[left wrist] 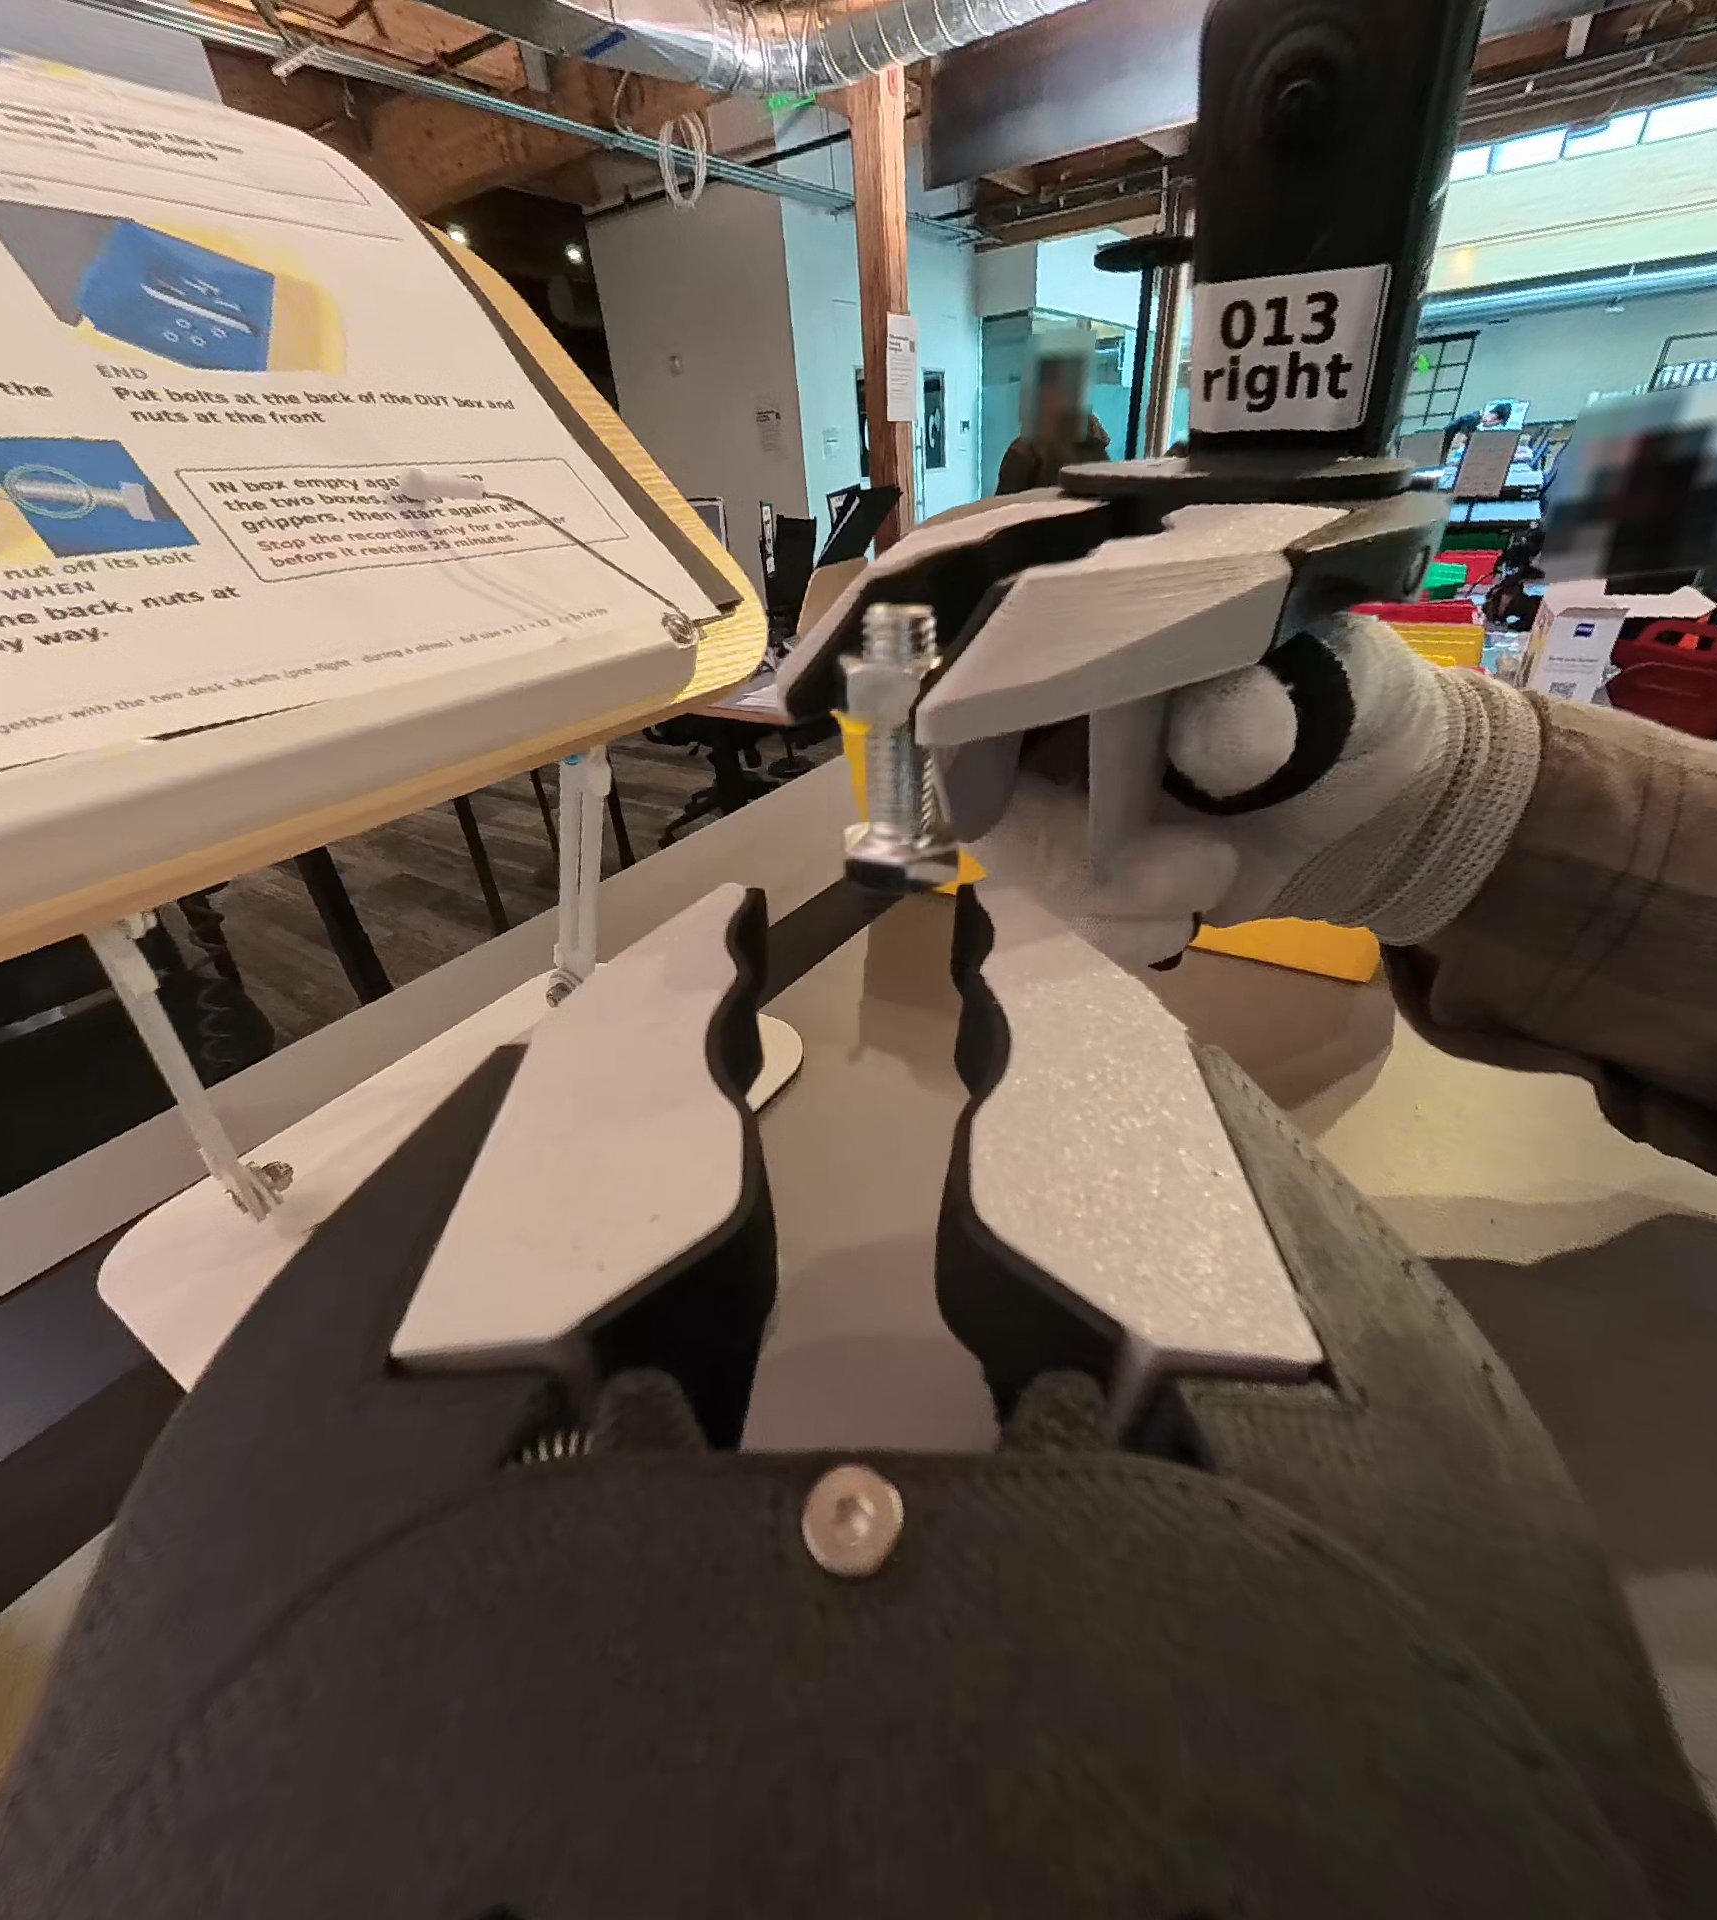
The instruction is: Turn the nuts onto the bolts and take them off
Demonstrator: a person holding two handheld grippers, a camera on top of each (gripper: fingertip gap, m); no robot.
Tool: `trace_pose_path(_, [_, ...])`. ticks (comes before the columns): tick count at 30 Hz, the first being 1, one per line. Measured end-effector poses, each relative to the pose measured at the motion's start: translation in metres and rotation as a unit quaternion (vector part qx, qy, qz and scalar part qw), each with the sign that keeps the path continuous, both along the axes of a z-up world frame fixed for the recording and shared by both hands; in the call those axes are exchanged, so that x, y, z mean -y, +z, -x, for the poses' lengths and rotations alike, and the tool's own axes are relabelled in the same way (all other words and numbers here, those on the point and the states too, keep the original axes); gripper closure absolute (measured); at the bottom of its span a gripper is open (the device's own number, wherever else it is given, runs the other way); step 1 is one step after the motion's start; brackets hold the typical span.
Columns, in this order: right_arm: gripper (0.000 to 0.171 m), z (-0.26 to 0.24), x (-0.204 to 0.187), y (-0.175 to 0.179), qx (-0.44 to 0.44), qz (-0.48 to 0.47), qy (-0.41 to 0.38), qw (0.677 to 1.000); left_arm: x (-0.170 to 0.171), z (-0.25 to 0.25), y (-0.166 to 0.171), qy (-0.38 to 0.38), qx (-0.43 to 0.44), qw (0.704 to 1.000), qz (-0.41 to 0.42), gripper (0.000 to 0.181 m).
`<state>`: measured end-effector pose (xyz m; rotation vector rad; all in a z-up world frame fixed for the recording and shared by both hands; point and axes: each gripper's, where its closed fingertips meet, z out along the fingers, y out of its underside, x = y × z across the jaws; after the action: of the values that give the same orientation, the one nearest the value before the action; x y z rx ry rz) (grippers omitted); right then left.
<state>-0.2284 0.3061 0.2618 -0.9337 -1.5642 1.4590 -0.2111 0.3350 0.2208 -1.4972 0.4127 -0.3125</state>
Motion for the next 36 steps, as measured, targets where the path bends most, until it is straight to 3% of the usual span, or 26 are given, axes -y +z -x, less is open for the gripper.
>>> trace_pose_path(1, [0.156, 0.0, -0.001, 0.003, -0.005, 0.001, -0.003, 1.0, 0.0, 0.001, 0.0, 0.0, 0.0, 1.0, -0.001, 0.15])
trace_pose_path(5, [0.155, -0.007, -0.005, 0.019, -0.014, -0.013, -0.02, 1.0, 0.001, 0.001, -0.001, 0.001, -0.013, 1.0, -0.005, 0.181])
trace_pose_path(11, [0.155, -0.052, -0.027, 0.069, -0.013, -0.076, -0.102, 0.992, 0.004, -0.011, -0.006, -0.026, -0.031, 0.999, 0.004, 0.181])
trace_pose_path(16, [0.154, -0.133, -0.099, 0.084, 0.038, -0.099, -0.241, 0.965, 0.004, -0.013, -0.006, -0.029, -0.028, 0.999, 0.006, 0.181])
trace_pose_path(20, [0.155, -0.208, -0.175, 0.037, 0.157, -0.092, -0.375, 0.909, 0.006, -0.019, -0.008, -0.044, -0.032, 0.998, 0.013, 0.181])
trace_pose_path(22, [0.155, -0.233, -0.197, 0.004, 0.212, -0.056, -0.405, 0.888, 0.006, -0.023, -0.011, -0.049, -0.033, 0.998, 0.017, 0.181])
trace_pose_path(30, [0.155, -0.279, -0.236, -0.114, 0.402, 0.019, -0.447, 0.799, 0.009, -0.037, -0.02, -0.074, -0.054, 0.995, 0.033, 0.181])
trace_pose_path(36, [0.155, -0.286, -0.246, -0.165, 0.498, 0.051, -0.435, 0.749, 0.009, -0.035, -0.023, -0.076, -0.056, 0.995, 0.04, 0.181])
